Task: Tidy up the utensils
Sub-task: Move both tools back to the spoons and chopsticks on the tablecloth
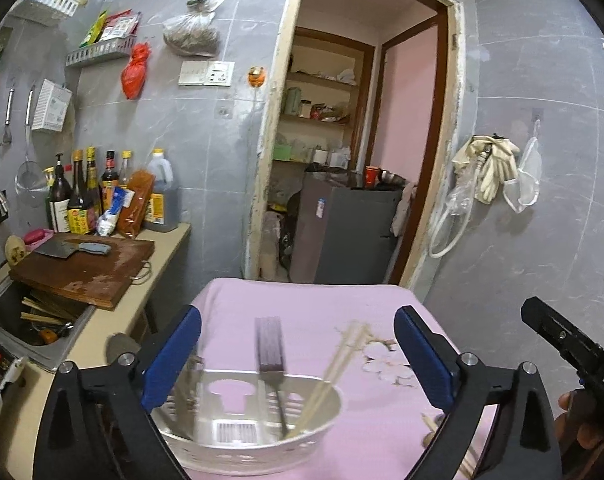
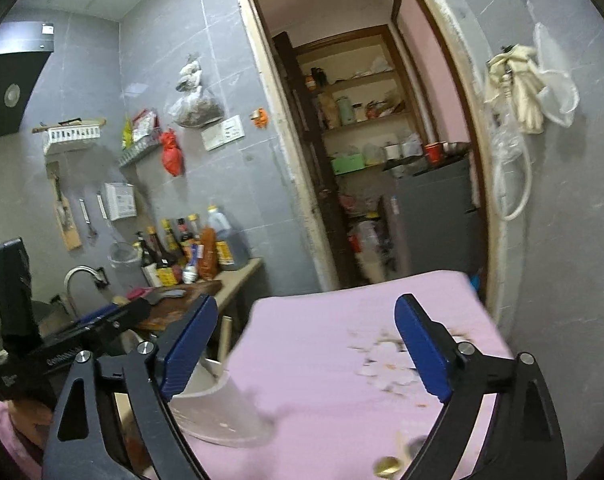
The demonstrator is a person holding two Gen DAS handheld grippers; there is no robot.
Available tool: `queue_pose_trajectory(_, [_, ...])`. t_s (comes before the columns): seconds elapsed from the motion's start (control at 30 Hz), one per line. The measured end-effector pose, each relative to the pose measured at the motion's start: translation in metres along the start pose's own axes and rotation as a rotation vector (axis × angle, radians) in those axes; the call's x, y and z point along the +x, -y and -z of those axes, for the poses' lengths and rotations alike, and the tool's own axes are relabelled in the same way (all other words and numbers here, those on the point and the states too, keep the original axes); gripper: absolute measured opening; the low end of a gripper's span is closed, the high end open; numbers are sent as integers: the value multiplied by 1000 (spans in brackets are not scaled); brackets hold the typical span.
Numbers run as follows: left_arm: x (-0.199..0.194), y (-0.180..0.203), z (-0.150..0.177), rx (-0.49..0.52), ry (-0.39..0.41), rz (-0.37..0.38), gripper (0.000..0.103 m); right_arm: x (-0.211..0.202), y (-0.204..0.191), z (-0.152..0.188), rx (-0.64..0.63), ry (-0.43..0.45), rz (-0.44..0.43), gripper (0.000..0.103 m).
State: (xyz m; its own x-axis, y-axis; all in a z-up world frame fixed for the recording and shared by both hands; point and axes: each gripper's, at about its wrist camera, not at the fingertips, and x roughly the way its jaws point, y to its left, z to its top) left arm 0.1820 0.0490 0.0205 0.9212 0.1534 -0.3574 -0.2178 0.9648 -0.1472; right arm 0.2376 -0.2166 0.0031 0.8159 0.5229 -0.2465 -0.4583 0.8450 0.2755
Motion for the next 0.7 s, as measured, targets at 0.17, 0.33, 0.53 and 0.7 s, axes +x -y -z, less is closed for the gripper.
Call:
queue_pose_trajectory(0.17, [2, 26, 9, 18, -7, 24, 100, -18, 28, -2, -36, -9, 90, 93])
queue_pose_trajectory(0.33, [2, 57, 23, 48, -4, 37, 100, -34, 55, 1, -55, -29, 162, 98])
queue_pose_trajectory(0.53, [10, 87, 45, 66, -48, 46, 100, -39, 92, 11, -29, -74, 200, 98])
queue_pose_trajectory(0.7, [23, 104, 67, 58, -111, 63, 100, -33, 121, 28, -6, -126, 205, 98])
